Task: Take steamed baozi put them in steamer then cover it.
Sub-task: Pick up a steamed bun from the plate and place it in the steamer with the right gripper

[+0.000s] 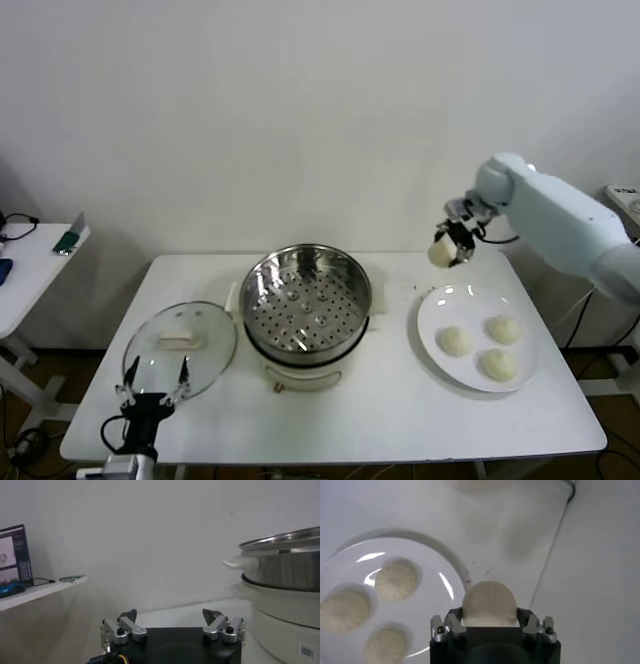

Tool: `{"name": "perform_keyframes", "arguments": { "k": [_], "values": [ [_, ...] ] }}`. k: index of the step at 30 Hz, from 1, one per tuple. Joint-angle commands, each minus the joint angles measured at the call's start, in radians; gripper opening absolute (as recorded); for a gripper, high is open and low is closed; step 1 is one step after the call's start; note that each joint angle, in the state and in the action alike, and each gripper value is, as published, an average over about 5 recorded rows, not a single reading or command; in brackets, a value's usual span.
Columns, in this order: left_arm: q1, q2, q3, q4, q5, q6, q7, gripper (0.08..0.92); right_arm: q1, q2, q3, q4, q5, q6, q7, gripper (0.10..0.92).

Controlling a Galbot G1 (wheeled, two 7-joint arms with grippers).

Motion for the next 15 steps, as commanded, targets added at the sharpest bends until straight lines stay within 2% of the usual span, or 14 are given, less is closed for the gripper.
{"name": "perform_keyframes", "arguments": {
  "k": [1,11,15],
  "values": [
    [0.011,0.0,0.003,-0.005,0.001,0.0,0.001,0.823,0.253,0.177,-0.194,0.117,0.107,0.15,-0.04,0.704],
    [0.018,0.006,0.006,-0.008,0.006,0.003,0.001,0.823,0.167,0.372,-0.113,0.186,-0.133,0.322,-0.026,0.707],
    [0.02,-0.002,0.006,-0.034,-0.004,0.029,0.001,0.823,0.09,0.418,-0.077,0.157,-0.249,0.368,-0.009,0.71]
  ]
}}
